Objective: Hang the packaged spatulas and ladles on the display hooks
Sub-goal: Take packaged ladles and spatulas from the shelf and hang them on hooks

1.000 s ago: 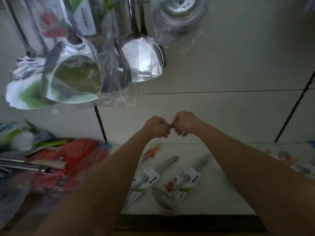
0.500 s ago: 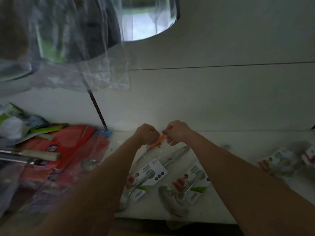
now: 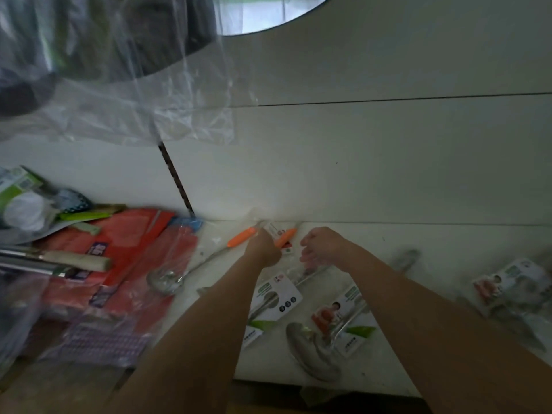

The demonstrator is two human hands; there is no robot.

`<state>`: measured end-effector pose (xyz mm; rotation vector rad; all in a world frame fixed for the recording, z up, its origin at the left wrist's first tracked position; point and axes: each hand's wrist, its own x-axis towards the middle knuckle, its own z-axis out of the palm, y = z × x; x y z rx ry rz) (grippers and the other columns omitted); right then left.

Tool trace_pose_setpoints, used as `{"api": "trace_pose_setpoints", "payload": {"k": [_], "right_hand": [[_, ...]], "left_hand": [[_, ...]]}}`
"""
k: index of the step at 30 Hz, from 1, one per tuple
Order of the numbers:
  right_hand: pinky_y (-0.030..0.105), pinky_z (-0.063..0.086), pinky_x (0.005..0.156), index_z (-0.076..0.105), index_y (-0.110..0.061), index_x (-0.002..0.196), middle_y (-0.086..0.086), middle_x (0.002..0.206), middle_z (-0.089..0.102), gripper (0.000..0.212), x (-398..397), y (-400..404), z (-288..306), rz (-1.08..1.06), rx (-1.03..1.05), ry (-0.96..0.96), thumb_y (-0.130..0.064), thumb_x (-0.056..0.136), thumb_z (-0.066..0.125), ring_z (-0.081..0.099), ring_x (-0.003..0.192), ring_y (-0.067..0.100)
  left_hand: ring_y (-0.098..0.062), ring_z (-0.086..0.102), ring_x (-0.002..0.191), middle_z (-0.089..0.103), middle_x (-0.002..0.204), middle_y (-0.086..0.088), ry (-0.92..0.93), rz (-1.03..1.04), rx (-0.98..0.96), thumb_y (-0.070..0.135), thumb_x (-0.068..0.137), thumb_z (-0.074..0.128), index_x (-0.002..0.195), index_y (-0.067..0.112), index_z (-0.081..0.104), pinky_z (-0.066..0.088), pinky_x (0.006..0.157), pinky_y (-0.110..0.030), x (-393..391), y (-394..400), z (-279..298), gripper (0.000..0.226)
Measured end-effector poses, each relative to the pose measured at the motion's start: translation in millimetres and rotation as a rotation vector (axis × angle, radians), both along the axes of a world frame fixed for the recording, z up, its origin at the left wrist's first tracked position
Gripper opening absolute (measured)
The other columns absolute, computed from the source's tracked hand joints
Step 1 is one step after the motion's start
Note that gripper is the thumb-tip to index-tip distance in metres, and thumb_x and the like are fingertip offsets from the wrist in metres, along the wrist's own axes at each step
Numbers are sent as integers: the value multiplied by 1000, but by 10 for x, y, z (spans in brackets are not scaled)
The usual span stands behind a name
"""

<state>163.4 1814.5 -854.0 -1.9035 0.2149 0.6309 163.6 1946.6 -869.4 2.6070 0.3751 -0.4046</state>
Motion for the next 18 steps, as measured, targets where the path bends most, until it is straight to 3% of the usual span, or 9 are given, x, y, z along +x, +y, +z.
{"api": "trace_pose_setpoints", "payload": {"k": [3,6,8,9,12,14,16,18], "right_hand": [[37,53,83,53,-9,67,8,76,53,29,-18,7,28,-8,19,5,3,92,49,58,83,26],[41,51,93,53,-5,67,16,87,62,23,-6,36,24,-1,19,32,5,88,55,61,87,28],[42,51,95,54,-5,64,21,100,65,24,19,55,-5,-33,5,45,7,85,58,64,100,33],[43,52,94,54,-4,64,21,98,64,25,32,62,-25,-61,15,46,9,84,58,64,102,35],[43,53,92,59,7,90,24,101,61,8,26,53,-37,-118,55,61,11,87,52,64,95,35],[38,53,87,53,10,117,23,113,55,31,26,32,-25,-119,80,61,8,87,56,60,93,30],[38,54,83,50,10,121,19,102,55,36,47,-5,-26,-152,104,49,1,87,60,59,89,28],[41,54,86,49,6,118,15,87,52,34,81,-54,-34,-228,143,41,-9,90,61,58,84,27]], "left_hand": [[-27,57,111,56,124,-16,-43,-18,-24,12,91,52,134,-2,40,51,92,-32,37,-10,-79,47],[-29,44,117,46,127,-16,-222,67,77,11,85,56,124,5,47,42,92,-33,61,-7,-76,40],[-32,41,120,42,127,-17,-192,107,111,17,84,61,128,7,40,39,97,-38,66,17,-91,49],[-32,46,117,48,123,-17,-118,100,59,20,83,64,129,6,40,43,98,-39,61,23,-108,53],[-27,61,96,63,102,-10,-19,46,11,24,86,62,103,3,57,52,88,-38,35,61,-130,27],[-24,60,84,63,92,-9,-95,109,0,25,87,57,96,3,62,53,77,-32,62,111,-71,24],[-26,62,82,65,90,-12,-138,169,-163,15,85,58,94,1,64,53,77,-34,113,138,-18,18],[-29,64,86,68,92,-17,-185,181,-303,8,82,60,79,6,63,54,82,-38,143,160,34,5]]}}
